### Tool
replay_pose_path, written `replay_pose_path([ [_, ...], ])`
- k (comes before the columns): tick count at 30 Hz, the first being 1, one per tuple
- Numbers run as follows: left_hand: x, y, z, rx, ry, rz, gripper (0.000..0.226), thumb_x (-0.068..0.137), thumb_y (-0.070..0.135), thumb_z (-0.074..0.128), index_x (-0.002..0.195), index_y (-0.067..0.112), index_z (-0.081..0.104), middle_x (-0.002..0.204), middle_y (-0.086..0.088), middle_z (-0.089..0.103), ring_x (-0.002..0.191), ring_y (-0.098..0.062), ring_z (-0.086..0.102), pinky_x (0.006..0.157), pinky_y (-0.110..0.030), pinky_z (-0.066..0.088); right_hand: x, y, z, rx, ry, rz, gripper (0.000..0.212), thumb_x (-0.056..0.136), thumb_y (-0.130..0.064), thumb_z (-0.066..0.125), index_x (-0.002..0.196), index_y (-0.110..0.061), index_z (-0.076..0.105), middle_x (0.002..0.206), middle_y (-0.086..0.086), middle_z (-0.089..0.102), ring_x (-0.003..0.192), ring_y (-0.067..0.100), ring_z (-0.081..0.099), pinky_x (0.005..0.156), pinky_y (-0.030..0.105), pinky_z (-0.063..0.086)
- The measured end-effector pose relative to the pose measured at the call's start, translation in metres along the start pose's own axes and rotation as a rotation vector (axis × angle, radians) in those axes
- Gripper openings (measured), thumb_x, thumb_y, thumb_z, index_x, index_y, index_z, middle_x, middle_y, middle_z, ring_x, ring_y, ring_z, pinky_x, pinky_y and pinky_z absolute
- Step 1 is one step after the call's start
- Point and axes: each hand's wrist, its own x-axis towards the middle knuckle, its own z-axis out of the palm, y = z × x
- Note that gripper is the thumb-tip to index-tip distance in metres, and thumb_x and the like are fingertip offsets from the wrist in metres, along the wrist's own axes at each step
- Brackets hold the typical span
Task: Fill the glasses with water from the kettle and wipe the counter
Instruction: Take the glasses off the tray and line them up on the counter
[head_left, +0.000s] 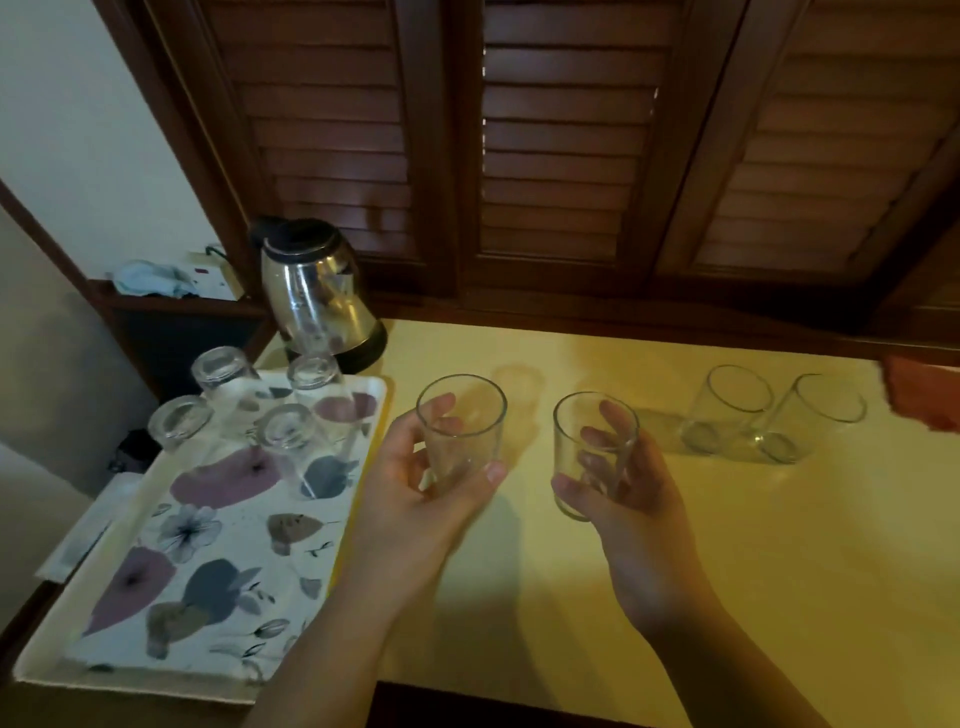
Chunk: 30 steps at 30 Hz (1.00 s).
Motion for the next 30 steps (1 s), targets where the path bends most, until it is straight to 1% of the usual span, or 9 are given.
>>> replay_pose_path([
  [3,0.013,-0.009,0.034,0.032,-0.014,0.005,0.063,0.078,0.028,0.092,0.129,0.049,0.061,0.122,0.032,0.066,0.114,0.006,0.065,0.083,-0.013,0.056,0.019,0.002,-0.025,-0.066,-0.004,-0.009,0.075,0.084,0.002,0.087,0.136,-0.048,0.066,0.129,-0.021,0.07,0.133,0.008,0.061,0.111,0.05,0.053],
  [6,0.026,-0.016,0.062,0.071,-0.014,0.007,0.063,0.078,0.028,0.093,0.128,0.049,0.06,0.122,0.029,0.067,0.115,0.012,0.061,0.085,-0.008,0.052,0.04,0.003,-0.044,-0.121,-0.02,-0.04,0.075,0.085,-0.003,0.088,0.139,-0.048,0.062,0.135,-0.022,0.066,0.136,-0.001,0.056,0.114,0.043,0.052],
  [11,0.051,-0.027,0.094,0.137,-0.007,-0.011,0.066,0.079,0.032,0.094,0.133,0.043,0.056,0.127,0.023,0.064,0.11,0.019,0.058,0.08,-0.003,0.049,0.074,0.009,-0.06,-0.215,-0.041,-0.107,0.076,0.084,-0.008,0.091,0.142,-0.041,0.057,0.141,-0.012,0.062,0.134,-0.002,0.057,0.114,0.039,0.053],
  [15,0.067,-0.037,0.107,0.193,0.02,-0.031,0.069,0.078,0.033,0.095,0.132,0.041,0.053,0.126,0.024,0.061,0.112,0.005,0.062,0.079,-0.003,0.05,0.097,0.017,-0.064,-0.314,-0.049,-0.168,0.074,0.083,-0.008,0.092,0.14,-0.033,0.053,0.137,-0.011,0.061,0.133,0.003,0.059,0.106,0.025,0.055],
  [18,0.077,-0.044,0.111,0.221,0.026,-0.043,0.07,0.078,0.031,0.095,0.132,0.039,0.051,0.126,0.022,0.061,0.113,0.003,0.061,0.078,-0.002,0.05,0.11,0.022,-0.067,-0.328,-0.047,-0.175,0.074,0.082,-0.007,0.092,0.138,-0.033,0.051,0.137,-0.008,0.061,0.132,0.006,0.059,0.098,0.013,0.054],
  [20,0.082,-0.048,0.114,0.217,0.024,-0.056,0.07,0.079,0.029,0.095,0.132,0.037,0.05,0.126,0.02,0.061,0.112,0.005,0.06,0.077,-0.001,0.049,0.116,0.024,-0.068,-0.317,-0.056,-0.165,0.074,0.083,-0.007,0.092,0.138,-0.034,0.05,0.138,-0.008,0.061,0.134,0.009,0.06,0.092,0.006,0.051],
  [24,0.093,-0.051,0.12,0.247,0.002,-0.065,0.07,0.08,0.031,0.094,0.134,0.036,0.05,0.126,0.023,0.059,0.108,0.012,0.058,0.077,-0.001,0.048,0.124,0.028,-0.071,-0.296,-0.073,-0.155,0.074,0.084,-0.006,0.091,0.139,-0.034,0.049,0.142,-0.005,0.06,0.138,0.013,0.057,0.087,0.001,0.047],
  [28,0.099,-0.055,0.123,0.247,-0.005,-0.08,0.068,0.08,0.028,0.093,0.132,0.036,0.05,0.124,0.022,0.061,0.1,0.023,0.059,0.078,-0.003,0.048,0.13,0.031,-0.073,-0.317,-0.058,-0.162,0.076,0.085,-0.008,0.091,0.139,-0.041,0.048,0.141,-0.011,0.06,0.14,0.007,0.056,0.092,0.002,0.046],
  [30,0.1,-0.057,0.125,0.258,-0.004,-0.081,0.068,0.08,0.029,0.093,0.132,0.037,0.05,0.124,0.022,0.061,0.101,0.024,0.058,0.079,-0.004,0.047,0.131,0.031,-0.075,-0.315,-0.057,-0.155,0.076,0.086,-0.007,0.09,0.139,-0.042,0.048,0.141,-0.012,0.06,0.14,0.004,0.054,0.093,0.001,0.045],
])
